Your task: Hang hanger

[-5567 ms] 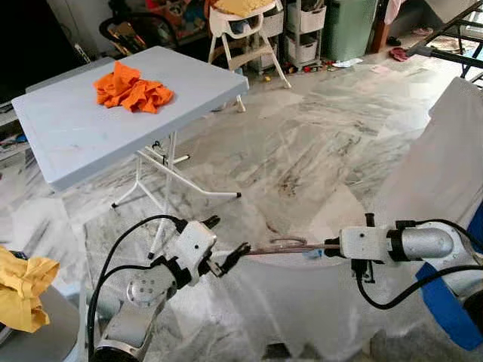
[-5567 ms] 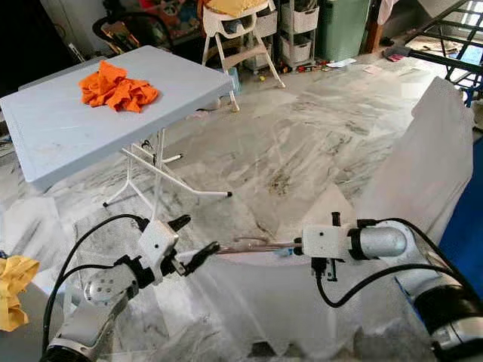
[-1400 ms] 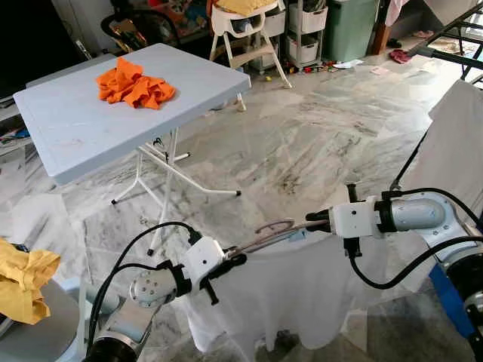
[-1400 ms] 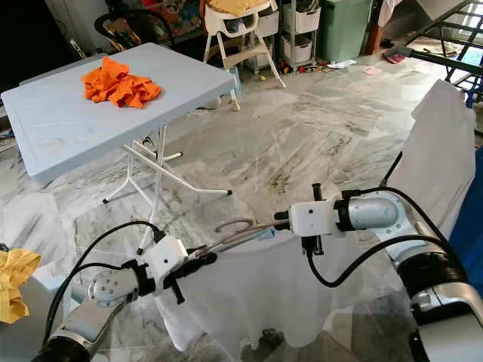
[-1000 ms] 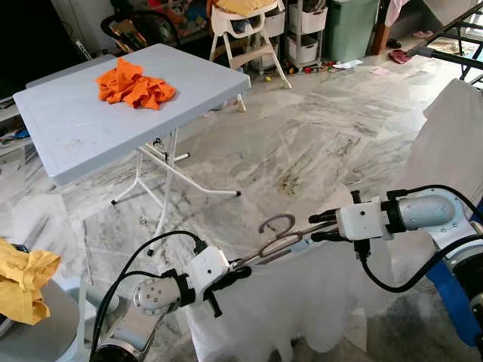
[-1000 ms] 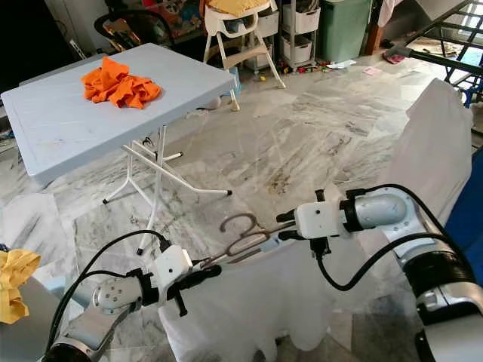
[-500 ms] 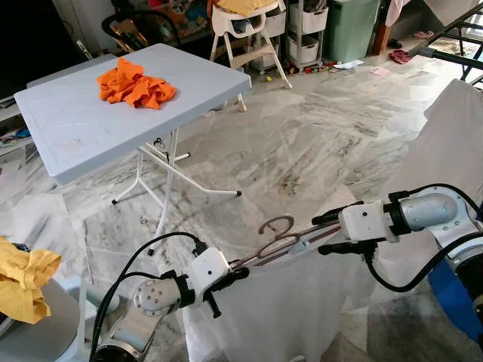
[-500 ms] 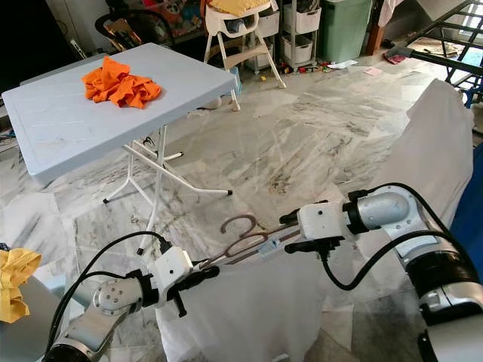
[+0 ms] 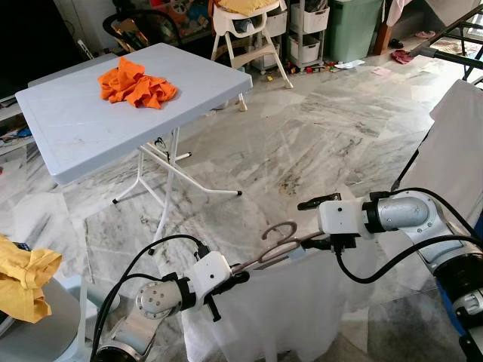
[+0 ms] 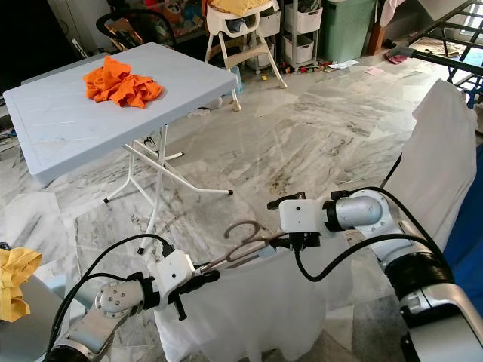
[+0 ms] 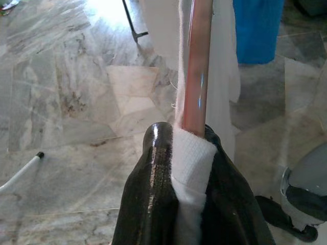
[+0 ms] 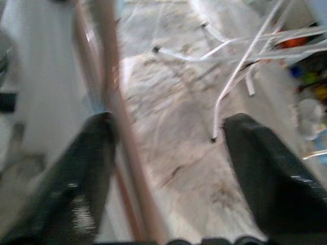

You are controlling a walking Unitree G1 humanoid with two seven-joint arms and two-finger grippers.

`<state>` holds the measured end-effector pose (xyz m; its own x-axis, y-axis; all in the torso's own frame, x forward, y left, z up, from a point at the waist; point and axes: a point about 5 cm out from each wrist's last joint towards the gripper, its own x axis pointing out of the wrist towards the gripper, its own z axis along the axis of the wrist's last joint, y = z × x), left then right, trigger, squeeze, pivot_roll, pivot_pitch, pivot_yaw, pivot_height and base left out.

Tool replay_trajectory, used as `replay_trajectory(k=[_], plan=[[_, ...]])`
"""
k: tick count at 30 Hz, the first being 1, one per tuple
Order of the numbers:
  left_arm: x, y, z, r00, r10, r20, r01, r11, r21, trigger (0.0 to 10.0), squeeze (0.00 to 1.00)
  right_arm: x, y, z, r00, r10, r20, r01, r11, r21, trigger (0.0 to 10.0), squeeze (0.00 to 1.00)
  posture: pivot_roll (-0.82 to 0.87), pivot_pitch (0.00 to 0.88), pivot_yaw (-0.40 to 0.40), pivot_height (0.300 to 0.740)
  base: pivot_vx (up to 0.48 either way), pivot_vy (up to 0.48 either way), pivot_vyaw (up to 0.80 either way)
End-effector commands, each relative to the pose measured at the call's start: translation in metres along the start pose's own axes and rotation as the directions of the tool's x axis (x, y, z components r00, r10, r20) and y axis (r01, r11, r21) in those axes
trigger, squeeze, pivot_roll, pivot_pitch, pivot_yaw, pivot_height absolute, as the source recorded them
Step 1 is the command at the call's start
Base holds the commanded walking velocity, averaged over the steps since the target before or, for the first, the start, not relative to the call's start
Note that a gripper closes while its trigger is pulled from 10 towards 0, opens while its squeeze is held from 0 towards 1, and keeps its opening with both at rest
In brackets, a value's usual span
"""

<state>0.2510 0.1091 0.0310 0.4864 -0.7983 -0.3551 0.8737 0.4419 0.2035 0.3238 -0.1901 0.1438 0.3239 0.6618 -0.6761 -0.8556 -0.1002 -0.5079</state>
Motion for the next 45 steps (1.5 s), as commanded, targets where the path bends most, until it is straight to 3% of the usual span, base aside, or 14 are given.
replay_trajectory(k=[1,7,17,30,45], plan=[[-0.004,0.005,0.002,1.000,0.013,0.006,-0.013,0.999,0.031,0.0,0.00,-0.002,0.000,0.003,0.999,0.038,-0.026,-0.039,0.999,-0.035,0.0,0.00,-0.12,0.000,0.116,0.740,0.000,0.000,0.00],[-0.005,0.005,-0.001,1.000,-0.005,-0.018,0.006,0.998,0.058,0.0,0.00,-0.007,0.007,-0.002,0.986,0.148,-0.074,-0.150,0.988,-0.029,0.0,0.00,-0.13,0.000,0.119,0.740,0.000,0.000,0.00],[-0.004,0.005,-0.002,1.000,-0.011,-0.025,0.012,0.998,0.066,0.0,0.00,-0.005,0.006,0.001,0.973,0.210,-0.093,-0.214,0.976,-0.032,0.0,0.00,-0.13,0.000,0.119,0.740,0.000,0.000,0.00],[-0.002,0.003,-0.001,1.000,-0.015,-0.024,0.017,0.997,0.076,0.0,0.00,0.014,0.006,0.002,0.972,0.212,-0.101,-0.213,0.977,-0.001,0.0,0.00,-0.12,0.000,0.116,0.740,0.000,0.000,0.00],[-0.001,0.002,-0.001,0.999,-0.019,-0.025,0.021,0.996,0.089,0.0,0.00,0.013,0.004,-0.006,0.967,0.198,-0.160,-0.199,0.980,0.012,0.0,0.00,-0.12,0.000,0.115,0.740,0.000,0.000,0.00]])
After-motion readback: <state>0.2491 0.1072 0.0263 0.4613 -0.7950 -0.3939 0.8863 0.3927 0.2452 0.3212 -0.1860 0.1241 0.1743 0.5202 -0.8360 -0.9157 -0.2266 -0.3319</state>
